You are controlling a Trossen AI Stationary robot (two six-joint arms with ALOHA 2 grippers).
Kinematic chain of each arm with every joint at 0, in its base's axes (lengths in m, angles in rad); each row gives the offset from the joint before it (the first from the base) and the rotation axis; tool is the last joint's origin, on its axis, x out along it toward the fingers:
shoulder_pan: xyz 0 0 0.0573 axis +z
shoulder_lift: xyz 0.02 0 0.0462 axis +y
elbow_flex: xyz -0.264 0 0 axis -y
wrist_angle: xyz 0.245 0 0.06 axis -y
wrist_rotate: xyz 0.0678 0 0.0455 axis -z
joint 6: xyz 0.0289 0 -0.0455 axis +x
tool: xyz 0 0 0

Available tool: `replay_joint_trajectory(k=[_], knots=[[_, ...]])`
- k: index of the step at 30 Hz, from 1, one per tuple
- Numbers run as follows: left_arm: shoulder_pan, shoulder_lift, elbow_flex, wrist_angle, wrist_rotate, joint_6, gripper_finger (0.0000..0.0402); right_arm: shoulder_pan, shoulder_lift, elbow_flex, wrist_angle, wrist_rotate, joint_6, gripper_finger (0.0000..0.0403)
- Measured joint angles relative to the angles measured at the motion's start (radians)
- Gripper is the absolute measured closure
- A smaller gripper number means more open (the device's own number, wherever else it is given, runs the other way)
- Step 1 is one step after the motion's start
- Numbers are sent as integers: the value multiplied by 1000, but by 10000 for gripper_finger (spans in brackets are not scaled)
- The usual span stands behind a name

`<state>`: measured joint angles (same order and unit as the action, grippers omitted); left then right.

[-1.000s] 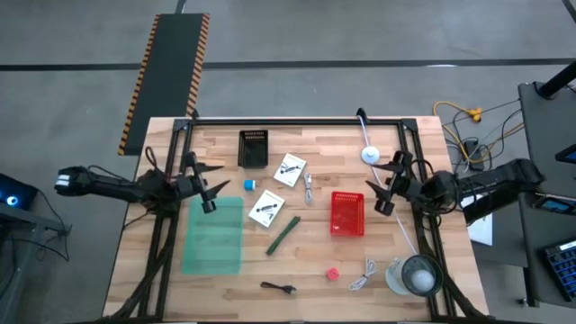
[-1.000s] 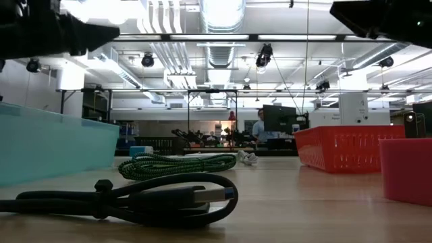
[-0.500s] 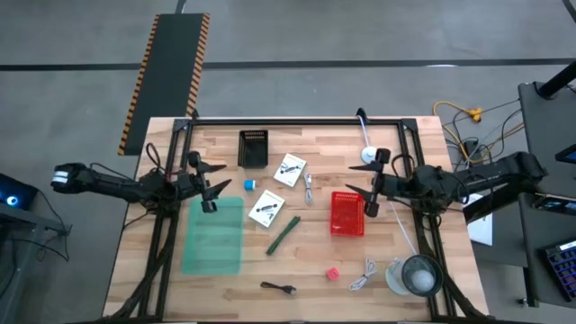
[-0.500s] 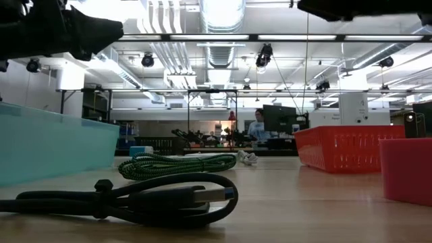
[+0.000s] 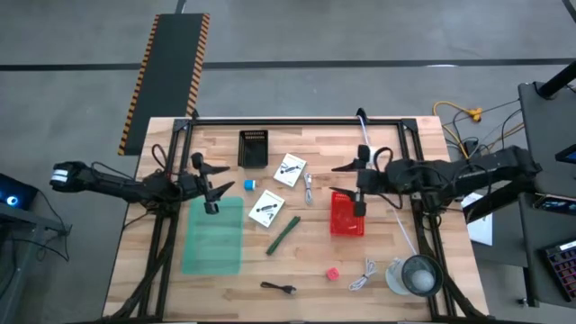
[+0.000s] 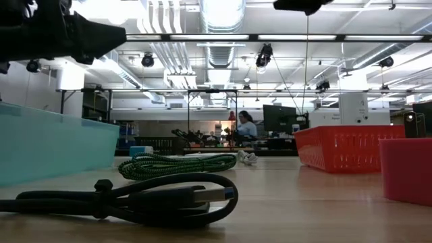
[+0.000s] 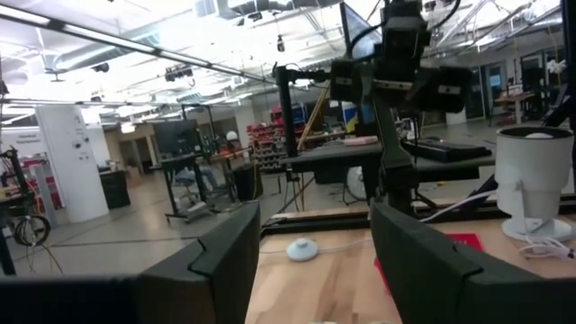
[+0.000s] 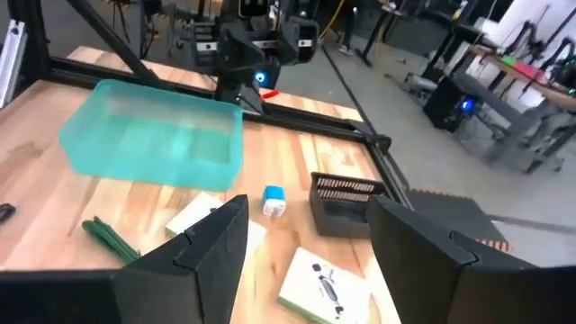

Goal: Pick and place items into bin
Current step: Put the bottom white USB cable into the light blue bin

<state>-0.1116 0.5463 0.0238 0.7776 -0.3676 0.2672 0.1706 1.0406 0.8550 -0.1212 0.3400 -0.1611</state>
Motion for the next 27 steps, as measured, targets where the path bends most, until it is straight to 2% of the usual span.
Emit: replay_joint_trajectory(k=[8, 22, 24, 27], knots=[[0, 1, 0, 0, 0, 0, 205, 74, 147, 123, -54, 0, -12, 188], [0, -1, 2, 1, 0, 2, 205, 215, 410, 450, -652, -5, 337, 188], [0, -1, 2, 1, 0, 2, 205, 228, 446, 490, -721, -44, 376, 188], [0, -1, 2, 4, 0, 2, 205, 245, 494, 527, -814, -171, 446, 188]])
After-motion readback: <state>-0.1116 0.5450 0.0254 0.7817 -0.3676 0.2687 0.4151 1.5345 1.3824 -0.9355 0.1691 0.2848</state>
